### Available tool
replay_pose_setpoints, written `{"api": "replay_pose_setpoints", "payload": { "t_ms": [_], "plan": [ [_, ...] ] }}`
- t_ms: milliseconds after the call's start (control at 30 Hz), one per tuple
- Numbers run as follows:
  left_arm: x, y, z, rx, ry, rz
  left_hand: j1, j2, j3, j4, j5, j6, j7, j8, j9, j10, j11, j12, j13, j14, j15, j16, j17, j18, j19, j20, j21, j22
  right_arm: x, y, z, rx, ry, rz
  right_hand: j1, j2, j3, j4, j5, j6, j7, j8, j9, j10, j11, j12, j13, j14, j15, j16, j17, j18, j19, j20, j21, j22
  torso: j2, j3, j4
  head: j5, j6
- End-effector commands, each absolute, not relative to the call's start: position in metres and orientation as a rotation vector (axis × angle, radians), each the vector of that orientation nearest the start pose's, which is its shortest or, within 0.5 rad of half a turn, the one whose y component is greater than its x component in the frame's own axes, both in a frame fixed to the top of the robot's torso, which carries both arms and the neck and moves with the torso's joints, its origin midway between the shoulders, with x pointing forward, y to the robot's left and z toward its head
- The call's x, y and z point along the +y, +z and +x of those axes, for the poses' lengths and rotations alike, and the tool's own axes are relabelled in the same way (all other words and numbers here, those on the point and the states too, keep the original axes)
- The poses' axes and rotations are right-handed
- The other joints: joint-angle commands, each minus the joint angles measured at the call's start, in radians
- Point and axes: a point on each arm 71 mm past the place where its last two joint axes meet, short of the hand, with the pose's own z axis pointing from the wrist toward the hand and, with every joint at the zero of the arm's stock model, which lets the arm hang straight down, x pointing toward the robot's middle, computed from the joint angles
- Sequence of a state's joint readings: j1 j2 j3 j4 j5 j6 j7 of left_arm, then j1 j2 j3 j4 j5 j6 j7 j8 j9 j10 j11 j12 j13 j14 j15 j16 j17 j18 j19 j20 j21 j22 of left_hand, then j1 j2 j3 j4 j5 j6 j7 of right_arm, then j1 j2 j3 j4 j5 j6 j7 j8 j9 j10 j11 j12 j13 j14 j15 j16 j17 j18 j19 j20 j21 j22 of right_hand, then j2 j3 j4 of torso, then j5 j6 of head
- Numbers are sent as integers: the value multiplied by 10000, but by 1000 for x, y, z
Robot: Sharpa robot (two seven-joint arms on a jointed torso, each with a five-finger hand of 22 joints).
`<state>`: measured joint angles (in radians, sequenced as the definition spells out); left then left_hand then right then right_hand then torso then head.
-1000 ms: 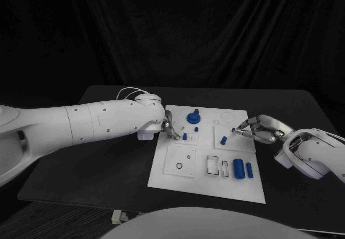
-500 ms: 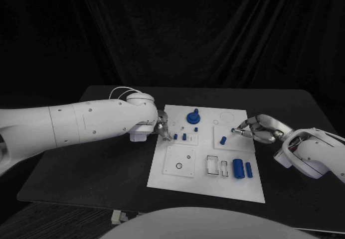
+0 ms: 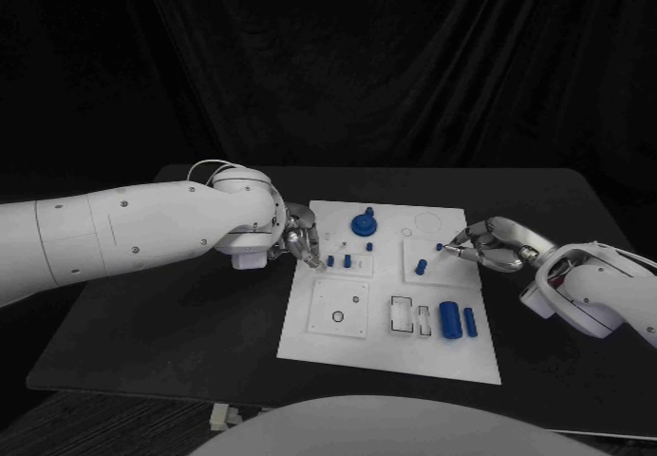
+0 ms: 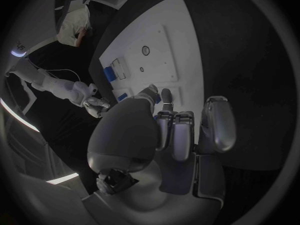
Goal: Assemble the parts on the task board
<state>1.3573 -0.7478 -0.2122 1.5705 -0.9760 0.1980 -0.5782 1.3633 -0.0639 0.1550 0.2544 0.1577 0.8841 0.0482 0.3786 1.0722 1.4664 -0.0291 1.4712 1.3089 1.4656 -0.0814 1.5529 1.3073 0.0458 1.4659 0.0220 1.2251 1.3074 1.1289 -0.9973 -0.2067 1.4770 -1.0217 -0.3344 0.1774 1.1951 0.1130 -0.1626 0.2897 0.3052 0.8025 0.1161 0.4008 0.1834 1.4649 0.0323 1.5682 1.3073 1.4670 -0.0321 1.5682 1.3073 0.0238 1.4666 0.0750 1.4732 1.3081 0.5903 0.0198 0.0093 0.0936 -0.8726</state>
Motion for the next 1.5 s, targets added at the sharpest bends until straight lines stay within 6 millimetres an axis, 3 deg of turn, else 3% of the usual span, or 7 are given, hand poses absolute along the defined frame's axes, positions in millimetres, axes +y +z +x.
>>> {"api": "replay_pose_setpoints", "payload": {
  "t_ms": [33, 133, 167, 200, 367, 567, 1500],
  "plan": [
    [150, -197, 469, 22213, -7571, -102, 788, -66, 458, -80, 407, -38, 222, -569, -1018, -505, 270, -707, 1274, 660, 250, -561, 2125, 227, -164, 228, -848, 1671, -290, -269, 439, 18440, 8281, 2132, 105, 0, -56, -14, 15, -12, 26, -1, 14, 1059, 77, 26, 2635, 1038, 55, 26, 2635, 59, 504, 72, -42, 2231, -6, 3, -15, -19, 0],
    [146, -187, 476, 20597, -9004, 202, 1543, -427, 1227, -94, 930, -567, 750, -1298, -2122, -3684, 809, -3671, -793, -1695, 763, -3485, 272, 340, -1120, 498, -2166, 1360, -290, -267, 438, 18235, 8382, 2077, 121, -12, -59, -22, 15, 9, 20, 9, 18, 1059, 80, 26, 2635, 1038, 55, 26, 2635, 55, 512, 71, -28, 2237, -9, 4, -15, -20, 0],
    [144, -184, 478, 20086, -9375, 436, 1935, -691, 1929, 31, 703, -896, 1022, -1731, -2743, -5980, 987, -7021, -3329, -3052, 1039, -4785, -645, 358, -1611, 571, -2489, 1251, -290, -266, 437, 18143, 8430, 2048, 121, -12, -59, -22, 15, 9, 20, 9, 18, 1059, 80, 26, 2635, 1038, 55, 26, 2635, 55, 512, 71, -28, 2237, -9, 3, -14, -37, 0],
    [142, -181, 480, 19575, -9659, 737, 2175, -792, 2348, 76, 462, -1196, 1191, -2039, -3082, -6750, 1196, -7965, -3931, -3578, 1136, -5258, -1011, 331, -1639, 597, -2294, 1271, -290, -265, 437, 18042, 8485, 2018, 146, -24, -61, -28, 15, 55, 16, 32, 28, 1059, 83, 26, 2635, 1038, 55, 26, 2635, 50, 520, 71, -14, 2243, -10, 2, -12, -50, 0],
    [133, -170, 491, 17214, -10029, 2985, 2209, -1450, 2917, 150, -257, -1287, 1054, -2956, -4955, -7648, 1417, -10712, -6905, -3057, 1057, -5838, -2634, 214, -953, 746, -309, 1579, -287, -260, 435, 17491, 8853, 1944, 188, -35, -62, -29, 15, 130, 10, 68, 43, 1059, 86, 26, 2635, 1038, 57, 26, 2635, 36, 547, 70, 35, 2262, -1, -1, -6, -132, 0],
    [122, -178, 500, 15965, -9297, 5546, 2154, -1178, 1666, 10, -433, -746, 217, -3143, -6285, -7902, 927, -11673, -8874, -1002, 512, -4332, -2293, 90, 13, 561, 1068, 1902, -284, -252, 430, 16751, 9293, 1755, 229, -36, -87, -2, -20, 333, -21, 142, 72, 1059, 63, 26, 2635, 1038, 42, 26, 2635, 13, 595, 61, 116, 2295, 19, 0, -5, -138, 0],
    [87, -238, 510, 16659, -8012, 7151, 2128, -1067, 752, 88, -385, 990, 459, -3055, -7900, -5660, 778, -11991, -11320, -334, 365, -3215, -2346, -36, 350, 417, 1583, 2075, -284, -245, 427, 15964, 9631, 1688, 280, 3, -137, 18, -202, 474, -78, 102, 47, 1059, -4, 26, 2635, 1038, -24, 26, 2635, -63, 743, -3, 385, 2397, 18, -6, 20, -269, 0]
  ]
}}
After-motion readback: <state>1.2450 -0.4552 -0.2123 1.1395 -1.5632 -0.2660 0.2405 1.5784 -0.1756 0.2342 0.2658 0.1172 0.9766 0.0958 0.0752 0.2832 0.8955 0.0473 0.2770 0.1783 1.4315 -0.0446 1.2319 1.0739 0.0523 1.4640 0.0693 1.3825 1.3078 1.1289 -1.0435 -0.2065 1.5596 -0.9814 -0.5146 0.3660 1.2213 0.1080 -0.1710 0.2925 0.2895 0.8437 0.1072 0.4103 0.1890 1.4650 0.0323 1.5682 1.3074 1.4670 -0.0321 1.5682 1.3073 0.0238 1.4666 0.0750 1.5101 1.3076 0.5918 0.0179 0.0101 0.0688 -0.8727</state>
